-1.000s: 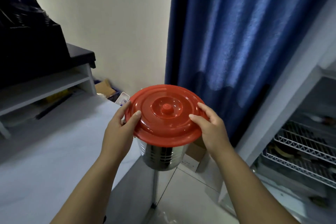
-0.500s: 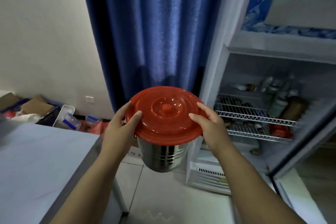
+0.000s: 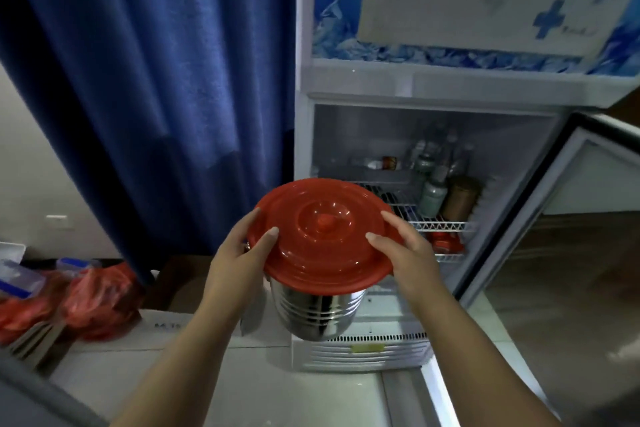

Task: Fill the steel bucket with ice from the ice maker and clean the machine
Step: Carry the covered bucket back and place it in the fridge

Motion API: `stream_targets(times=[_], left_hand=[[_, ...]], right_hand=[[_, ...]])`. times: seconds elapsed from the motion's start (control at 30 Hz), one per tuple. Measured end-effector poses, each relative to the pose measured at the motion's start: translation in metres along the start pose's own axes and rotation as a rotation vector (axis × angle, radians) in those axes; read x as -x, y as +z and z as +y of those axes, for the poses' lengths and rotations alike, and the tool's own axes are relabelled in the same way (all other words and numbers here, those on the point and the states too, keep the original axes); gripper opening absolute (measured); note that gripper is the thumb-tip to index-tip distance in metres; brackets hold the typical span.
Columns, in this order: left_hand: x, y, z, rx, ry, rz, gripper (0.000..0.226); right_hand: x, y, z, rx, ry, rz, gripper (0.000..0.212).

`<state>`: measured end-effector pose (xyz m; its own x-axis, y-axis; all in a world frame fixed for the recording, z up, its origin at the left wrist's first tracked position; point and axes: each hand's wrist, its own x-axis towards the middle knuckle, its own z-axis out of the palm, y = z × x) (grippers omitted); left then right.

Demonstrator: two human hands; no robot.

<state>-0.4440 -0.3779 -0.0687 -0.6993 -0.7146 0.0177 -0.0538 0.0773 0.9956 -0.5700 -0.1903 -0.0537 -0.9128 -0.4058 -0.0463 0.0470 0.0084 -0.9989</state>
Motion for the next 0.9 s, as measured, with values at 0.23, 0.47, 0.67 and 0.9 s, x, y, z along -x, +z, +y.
stream_targets(times=[0.23, 0.47, 0.67, 0.9], left_hand=[[-0.024, 0.079, 0.000, 0.030, 0.003, -0.064, 0.044], [-0.045, 0.129, 0.000, 0.040, -0.007, -0.124, 0.048], [-0.070, 0.151, -0.004, 0.027, -0.024, -0.142, 0.056], [-0.116, 0.166, -0.006, 0.043, -0.057, -0.151, 0.056]], right_hand=[[-0.042, -0.067, 0.004, 0.006, -0.011, 0.028, 0.054], [-0.076, -0.105, 0.010, -0.007, -0.030, 0.041, 0.052], [-0.102, -0.115, 0.012, -0.024, -0.030, 0.060, 0.045], [-0.142, -0.113, 0.019, 0.011, -0.025, 0.084, 0.041]])
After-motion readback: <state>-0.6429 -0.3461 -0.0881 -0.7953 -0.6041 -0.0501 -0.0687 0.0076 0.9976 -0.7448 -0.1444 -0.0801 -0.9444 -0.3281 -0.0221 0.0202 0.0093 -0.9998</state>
